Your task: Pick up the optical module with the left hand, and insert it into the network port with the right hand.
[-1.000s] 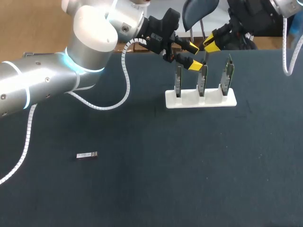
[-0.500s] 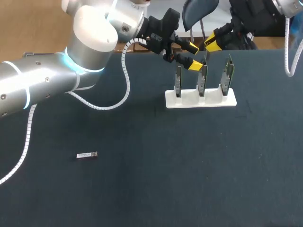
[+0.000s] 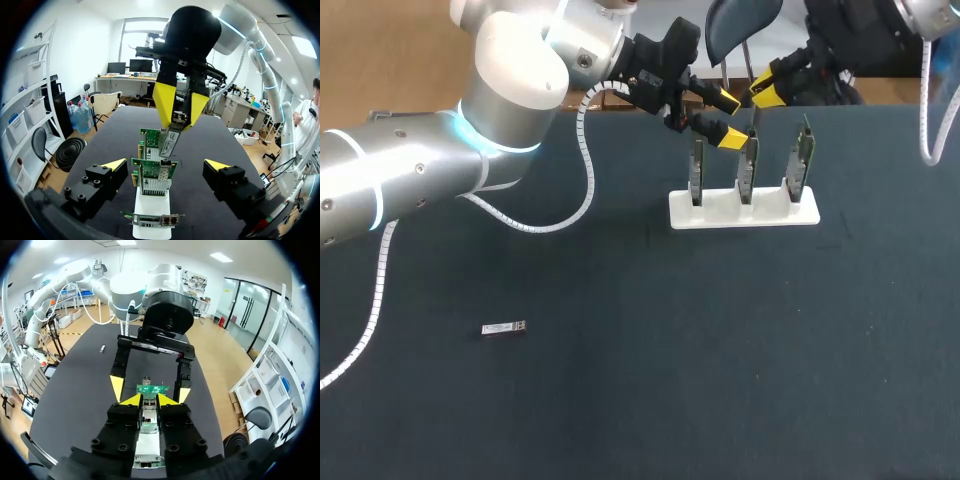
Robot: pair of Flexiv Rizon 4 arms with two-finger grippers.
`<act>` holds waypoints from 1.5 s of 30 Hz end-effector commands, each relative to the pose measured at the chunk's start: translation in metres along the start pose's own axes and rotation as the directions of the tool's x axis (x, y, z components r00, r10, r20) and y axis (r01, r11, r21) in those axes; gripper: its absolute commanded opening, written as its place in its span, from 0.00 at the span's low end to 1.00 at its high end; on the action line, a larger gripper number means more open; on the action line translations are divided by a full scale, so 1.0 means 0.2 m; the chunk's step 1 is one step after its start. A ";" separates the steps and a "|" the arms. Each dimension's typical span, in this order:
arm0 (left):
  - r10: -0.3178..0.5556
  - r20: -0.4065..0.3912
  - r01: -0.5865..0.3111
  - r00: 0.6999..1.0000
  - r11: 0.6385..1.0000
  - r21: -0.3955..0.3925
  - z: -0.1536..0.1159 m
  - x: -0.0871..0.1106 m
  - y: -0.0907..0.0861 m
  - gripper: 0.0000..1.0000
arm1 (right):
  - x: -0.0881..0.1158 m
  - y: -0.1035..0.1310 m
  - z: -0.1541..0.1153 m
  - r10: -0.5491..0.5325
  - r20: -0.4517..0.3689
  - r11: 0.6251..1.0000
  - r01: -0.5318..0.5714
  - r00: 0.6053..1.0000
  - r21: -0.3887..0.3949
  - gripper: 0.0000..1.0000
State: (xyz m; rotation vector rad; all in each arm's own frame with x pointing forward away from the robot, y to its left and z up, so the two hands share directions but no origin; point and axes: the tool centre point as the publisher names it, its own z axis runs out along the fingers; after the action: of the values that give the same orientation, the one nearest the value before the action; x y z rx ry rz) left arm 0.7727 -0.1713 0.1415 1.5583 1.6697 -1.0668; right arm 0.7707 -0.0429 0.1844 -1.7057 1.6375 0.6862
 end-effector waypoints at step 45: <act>0.000 -0.003 0.000 1.000 1.000 0.003 0.00 0.00 0.01 1.00 | 0.03 0.03 0.04 0.060 -0.018 0.997 -0.060 0.998 -0.043 0.00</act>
State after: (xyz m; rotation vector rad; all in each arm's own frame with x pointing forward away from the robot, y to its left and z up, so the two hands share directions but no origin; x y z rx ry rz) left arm 0.7727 -0.1713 0.1415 1.5583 1.6697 -1.0668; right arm 0.7620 -0.0409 0.1749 -1.6980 1.7026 0.7372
